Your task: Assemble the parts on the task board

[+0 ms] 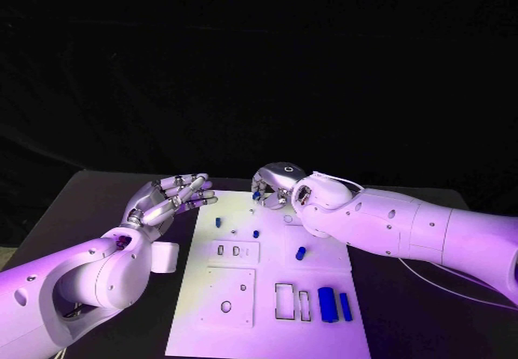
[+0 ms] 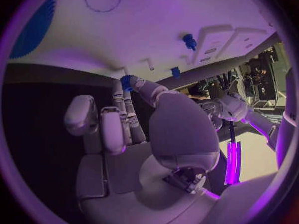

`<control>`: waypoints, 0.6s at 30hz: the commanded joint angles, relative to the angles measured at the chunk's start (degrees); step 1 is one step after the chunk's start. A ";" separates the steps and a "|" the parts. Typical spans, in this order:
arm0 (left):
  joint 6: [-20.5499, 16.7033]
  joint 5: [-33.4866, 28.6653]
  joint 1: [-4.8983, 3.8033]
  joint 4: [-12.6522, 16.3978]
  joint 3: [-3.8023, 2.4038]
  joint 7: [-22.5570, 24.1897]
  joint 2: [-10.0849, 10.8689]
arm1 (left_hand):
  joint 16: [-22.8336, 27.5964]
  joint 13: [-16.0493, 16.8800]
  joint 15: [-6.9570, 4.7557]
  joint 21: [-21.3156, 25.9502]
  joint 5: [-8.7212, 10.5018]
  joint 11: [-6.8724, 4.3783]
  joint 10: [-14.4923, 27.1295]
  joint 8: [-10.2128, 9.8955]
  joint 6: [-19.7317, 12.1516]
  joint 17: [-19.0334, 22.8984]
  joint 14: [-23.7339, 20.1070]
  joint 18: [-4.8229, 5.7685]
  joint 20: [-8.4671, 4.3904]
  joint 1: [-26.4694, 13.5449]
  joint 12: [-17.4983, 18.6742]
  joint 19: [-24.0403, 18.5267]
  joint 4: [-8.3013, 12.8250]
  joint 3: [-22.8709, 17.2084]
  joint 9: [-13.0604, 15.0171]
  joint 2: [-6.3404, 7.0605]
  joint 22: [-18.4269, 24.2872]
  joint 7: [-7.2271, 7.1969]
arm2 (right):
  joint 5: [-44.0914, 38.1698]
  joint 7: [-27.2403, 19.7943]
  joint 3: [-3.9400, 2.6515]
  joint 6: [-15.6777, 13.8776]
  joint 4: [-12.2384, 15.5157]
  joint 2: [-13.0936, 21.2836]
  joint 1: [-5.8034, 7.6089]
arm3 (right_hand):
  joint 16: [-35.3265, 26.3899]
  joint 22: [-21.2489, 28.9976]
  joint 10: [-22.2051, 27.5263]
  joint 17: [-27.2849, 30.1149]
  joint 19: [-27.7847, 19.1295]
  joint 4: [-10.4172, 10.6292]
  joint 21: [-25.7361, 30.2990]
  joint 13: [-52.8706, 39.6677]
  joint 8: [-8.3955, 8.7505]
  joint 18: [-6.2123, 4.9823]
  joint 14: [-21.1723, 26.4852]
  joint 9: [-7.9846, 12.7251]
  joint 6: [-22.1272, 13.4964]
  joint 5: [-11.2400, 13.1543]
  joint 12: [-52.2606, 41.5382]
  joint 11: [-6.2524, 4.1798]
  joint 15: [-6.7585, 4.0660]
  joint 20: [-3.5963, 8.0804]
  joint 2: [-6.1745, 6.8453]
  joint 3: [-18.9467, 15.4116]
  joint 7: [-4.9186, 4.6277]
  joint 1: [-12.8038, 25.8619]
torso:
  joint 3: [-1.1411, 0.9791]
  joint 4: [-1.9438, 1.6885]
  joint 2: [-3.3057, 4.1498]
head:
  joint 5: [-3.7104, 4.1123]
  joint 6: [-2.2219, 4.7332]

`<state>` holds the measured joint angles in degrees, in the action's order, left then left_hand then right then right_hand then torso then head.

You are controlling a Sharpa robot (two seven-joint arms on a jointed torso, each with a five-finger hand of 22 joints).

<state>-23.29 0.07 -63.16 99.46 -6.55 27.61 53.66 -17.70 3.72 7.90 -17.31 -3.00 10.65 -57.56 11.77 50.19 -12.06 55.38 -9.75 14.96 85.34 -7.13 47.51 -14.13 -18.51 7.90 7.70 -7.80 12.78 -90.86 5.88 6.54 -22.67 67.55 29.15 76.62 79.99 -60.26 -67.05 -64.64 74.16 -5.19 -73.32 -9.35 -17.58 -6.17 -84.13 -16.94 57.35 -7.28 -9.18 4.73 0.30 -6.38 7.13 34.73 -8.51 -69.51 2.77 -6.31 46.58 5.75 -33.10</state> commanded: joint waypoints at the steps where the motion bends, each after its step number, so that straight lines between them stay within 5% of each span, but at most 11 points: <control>1: 1.12 0.13 -0.07 0.07 -0.05 0.22 -0.12 | 0.35 -0.03 0.23 -0.19 -0.02 0.17 0.12 -0.33 -0.35 -0.08 0.30 -0.76 0.03 -0.28 0.36 0.54 0.05 -0.22 -0.08 0.05 0.06 1.36 | -0.77 0.90 0.22 1.31 0.06 0.14 -0.31 | 0.28 -0.07 0.23 -0.07 -0.32 0.25 0.22 0.06 -0.21 0.36 -1.40 0.07 0.16 0.40 0.04 -0.02 -0.10 0.19 -0.01 0.05 0.05 0.49 | 0.03 -0.02 0.05 | 0.02 -0.01; 18: 1.19 0.13 -0.07 -0.07 -0.05 0.17 -0.06 | 0.37 -0.02 0.24 -0.18 -0.02 0.17 0.12 -0.36 -0.35 -0.11 0.30 -0.76 0.02 -0.25 0.42 0.55 0.11 -0.27 -0.09 0.05 0.08 1.34 | -1.46 1.37 0.22 -0.08 0.59 0.68 -0.34 | 0.45 -0.30 0.34 -0.42 -0.26 0.31 0.11 0.08 -0.17 0.40 -1.44 -0.01 0.01 0.45 0.07 0.03 -0.05 0.15 0.23 0.05 -0.01 0.59 | 0.05 -0.05 0.09 | 0.05 0.03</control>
<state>-23.20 0.07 -63.16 99.31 -6.55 27.51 53.70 -17.70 3.72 7.90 -17.31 -3.00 10.65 -57.56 11.77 50.19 -12.12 55.38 -9.75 14.96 85.34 -6.91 47.52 -14.14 -18.51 7.90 7.70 -7.80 12.78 -91.21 6.35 6.59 -23.35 68.14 29.80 76.55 80.22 -60.50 -67.05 -65.02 74.16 -5.19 -73.32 -9.34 -17.74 -6.17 -84.13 -16.89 57.18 -7.07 -9.18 4.73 0.30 -6.38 7.35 34.73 -8.49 -69.29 2.81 -6.36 46.66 5.76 -33.11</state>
